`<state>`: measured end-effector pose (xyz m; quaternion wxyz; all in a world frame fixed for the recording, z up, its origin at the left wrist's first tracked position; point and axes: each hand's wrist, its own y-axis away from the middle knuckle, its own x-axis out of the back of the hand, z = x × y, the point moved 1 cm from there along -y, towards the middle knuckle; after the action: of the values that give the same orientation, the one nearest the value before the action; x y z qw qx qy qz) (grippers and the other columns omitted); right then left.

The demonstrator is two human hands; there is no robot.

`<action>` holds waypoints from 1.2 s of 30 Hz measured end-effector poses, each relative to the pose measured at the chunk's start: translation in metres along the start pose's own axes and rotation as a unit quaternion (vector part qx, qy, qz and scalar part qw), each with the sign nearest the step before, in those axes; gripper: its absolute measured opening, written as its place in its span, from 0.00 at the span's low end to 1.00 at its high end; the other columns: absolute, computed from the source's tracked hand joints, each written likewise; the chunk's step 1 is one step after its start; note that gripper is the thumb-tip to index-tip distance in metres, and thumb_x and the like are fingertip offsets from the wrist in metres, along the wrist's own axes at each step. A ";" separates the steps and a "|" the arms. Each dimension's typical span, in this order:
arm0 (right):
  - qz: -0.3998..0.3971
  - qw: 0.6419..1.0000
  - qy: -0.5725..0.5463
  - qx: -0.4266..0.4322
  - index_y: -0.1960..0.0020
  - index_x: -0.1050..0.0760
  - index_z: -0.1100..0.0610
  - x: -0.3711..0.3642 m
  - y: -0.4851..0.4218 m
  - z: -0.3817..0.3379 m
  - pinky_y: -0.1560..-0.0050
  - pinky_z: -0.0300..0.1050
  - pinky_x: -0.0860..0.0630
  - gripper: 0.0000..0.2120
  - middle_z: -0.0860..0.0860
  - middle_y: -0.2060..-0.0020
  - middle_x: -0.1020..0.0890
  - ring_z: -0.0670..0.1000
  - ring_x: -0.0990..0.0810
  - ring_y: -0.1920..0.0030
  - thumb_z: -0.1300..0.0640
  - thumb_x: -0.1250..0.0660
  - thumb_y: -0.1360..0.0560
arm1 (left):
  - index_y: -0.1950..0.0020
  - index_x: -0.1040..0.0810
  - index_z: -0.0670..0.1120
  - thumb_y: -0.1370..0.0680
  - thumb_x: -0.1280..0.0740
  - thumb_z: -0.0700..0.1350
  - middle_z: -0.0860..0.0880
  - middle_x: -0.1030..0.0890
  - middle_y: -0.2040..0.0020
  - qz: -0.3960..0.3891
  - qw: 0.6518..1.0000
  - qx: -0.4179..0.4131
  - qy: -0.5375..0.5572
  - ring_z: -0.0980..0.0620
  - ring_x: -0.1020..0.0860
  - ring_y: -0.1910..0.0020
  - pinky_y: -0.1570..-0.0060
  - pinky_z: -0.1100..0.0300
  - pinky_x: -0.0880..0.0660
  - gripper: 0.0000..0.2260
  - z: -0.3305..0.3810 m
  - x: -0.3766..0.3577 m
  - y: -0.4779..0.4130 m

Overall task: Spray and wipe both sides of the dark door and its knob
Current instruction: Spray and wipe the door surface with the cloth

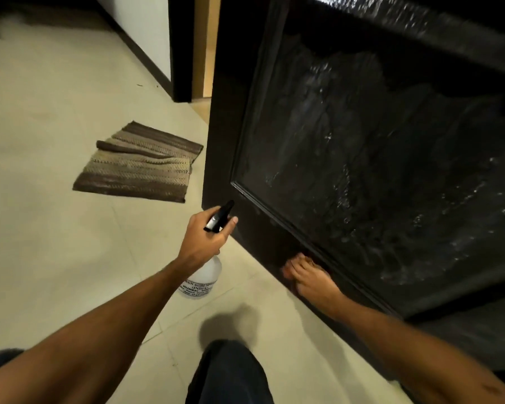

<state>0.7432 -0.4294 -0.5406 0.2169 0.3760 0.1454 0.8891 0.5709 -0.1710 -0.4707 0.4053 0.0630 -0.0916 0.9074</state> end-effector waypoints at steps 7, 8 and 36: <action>0.051 0.998 -0.018 0.024 0.27 0.25 0.59 0.035 0.013 0.039 0.25 0.57 0.34 0.32 0.61 0.27 0.26 0.61 0.27 0.27 0.58 0.25 0.31 | 0.48 0.17 0.43 0.20 0.26 0.48 0.41 0.17 0.60 0.025 1.000 0.004 0.005 0.50 0.20 0.68 0.76 0.62 0.24 0.08 -0.014 0.003 0.001; 0.056 0.998 -0.023 0.023 0.27 0.25 0.58 0.040 0.005 0.049 0.25 0.57 0.35 0.32 0.61 0.26 0.28 0.62 0.29 0.26 0.59 0.25 0.31 | 0.48 0.17 0.44 0.20 0.26 0.49 0.42 0.17 0.59 0.024 1.000 0.012 0.005 0.49 0.20 0.68 0.76 0.62 0.24 0.09 -0.017 0.000 0.002; 0.074 0.980 0.144 0.118 0.26 0.29 0.59 0.040 -0.228 -0.012 0.22 0.63 0.47 0.21 0.61 0.27 0.30 0.65 0.36 0.25 0.56 0.41 0.17 | 0.50 0.19 0.44 0.20 0.26 0.50 0.44 0.17 0.60 0.004 0.994 -0.026 -0.107 0.49 0.20 0.66 0.70 0.57 0.22 0.09 -0.052 0.046 -0.142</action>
<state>0.7730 -0.2143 -0.6204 0.0820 0.2768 0.2508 0.9240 0.6438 -0.0334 -0.4967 0.3912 0.1493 -0.1579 0.8943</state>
